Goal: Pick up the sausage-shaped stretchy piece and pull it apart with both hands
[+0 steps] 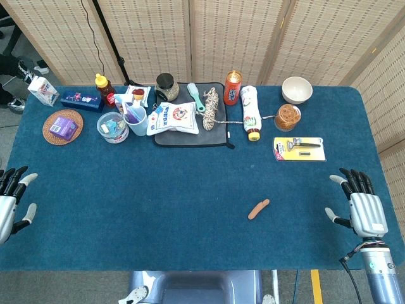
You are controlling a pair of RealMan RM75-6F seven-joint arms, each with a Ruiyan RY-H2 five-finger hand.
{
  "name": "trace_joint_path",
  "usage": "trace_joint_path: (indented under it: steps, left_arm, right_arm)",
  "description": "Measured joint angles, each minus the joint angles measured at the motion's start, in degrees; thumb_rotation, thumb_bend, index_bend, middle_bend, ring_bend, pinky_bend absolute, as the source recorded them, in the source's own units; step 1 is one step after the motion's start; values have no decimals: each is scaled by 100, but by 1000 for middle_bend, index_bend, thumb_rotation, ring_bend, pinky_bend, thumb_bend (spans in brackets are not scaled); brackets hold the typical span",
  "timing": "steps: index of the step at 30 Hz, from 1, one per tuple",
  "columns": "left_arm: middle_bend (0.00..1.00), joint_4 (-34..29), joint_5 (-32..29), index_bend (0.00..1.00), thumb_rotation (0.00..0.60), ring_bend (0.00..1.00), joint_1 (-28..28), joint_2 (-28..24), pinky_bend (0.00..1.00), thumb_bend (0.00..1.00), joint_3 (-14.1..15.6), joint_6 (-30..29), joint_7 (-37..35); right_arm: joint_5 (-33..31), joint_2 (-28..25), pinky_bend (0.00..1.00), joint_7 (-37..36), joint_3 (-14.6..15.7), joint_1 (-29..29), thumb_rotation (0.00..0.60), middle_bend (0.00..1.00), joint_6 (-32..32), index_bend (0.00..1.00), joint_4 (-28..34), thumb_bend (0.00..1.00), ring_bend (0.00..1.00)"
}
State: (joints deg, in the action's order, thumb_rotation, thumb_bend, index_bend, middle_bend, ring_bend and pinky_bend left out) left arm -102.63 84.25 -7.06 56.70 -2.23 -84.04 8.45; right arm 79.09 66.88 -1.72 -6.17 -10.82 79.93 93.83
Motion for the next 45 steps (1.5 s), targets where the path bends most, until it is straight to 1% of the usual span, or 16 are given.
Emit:
trace_joint_path:
  steps: [7,14,17,22,27,31,36,40,45]
  left_arm:
    - [100,-65,-7,152,600,51,-54,41,0,420,-42,51,78]
    - [100,-152,37,147,600,50,-62,2,0,420,-80,-1,85]
    - [100,-179,63,147,600,50,-90,-26,0,419,-105,10,48]
    - [100,-248,179,147,600,50,-209,-133,0,420,-154,99,41]
    - [100,-341,214,147,600,50,-281,-209,0,421,-220,123,82]
    - [99,-419,237,147,600,50,-356,-294,0,420,-306,121,123]
    - [99,-469,280,147,600,50,-444,-410,0,420,-388,136,237]
    - [99,-511,251,147,600,52,-500,-470,0,420,-453,150,278]
    - [99,-535,209,147,600,54,-540,-487,0,420,-479,190,323]
  right_arm:
    - [-10,-41,0,-25,-45,-62,600,116,-118,210,63,256,68]
    - [123,-49,0,-60,-74,-73,600,115,-42,209,114,255,68]
    - [159,-84,0,-154,-70,-85,600,115,-78,236,163,256,68]
    - [222,-188,0,-354,-61,-195,600,140,-319,346,237,257,67]
    - [329,-163,0,-511,-108,-342,600,138,-441,384,264,257,41]
    - [385,-154,0,-688,-153,-534,600,115,-694,417,266,257,1]
    - [466,-126,0,-913,-211,-875,600,107,-1143,440,153,257,0]
    - [529,-23,0,-1034,-245,-1183,600,105,-1488,471,-80,256,0]
    - [626,205,0,-1083,-259,-1527,600,101,-1833,485,-408,256,0]
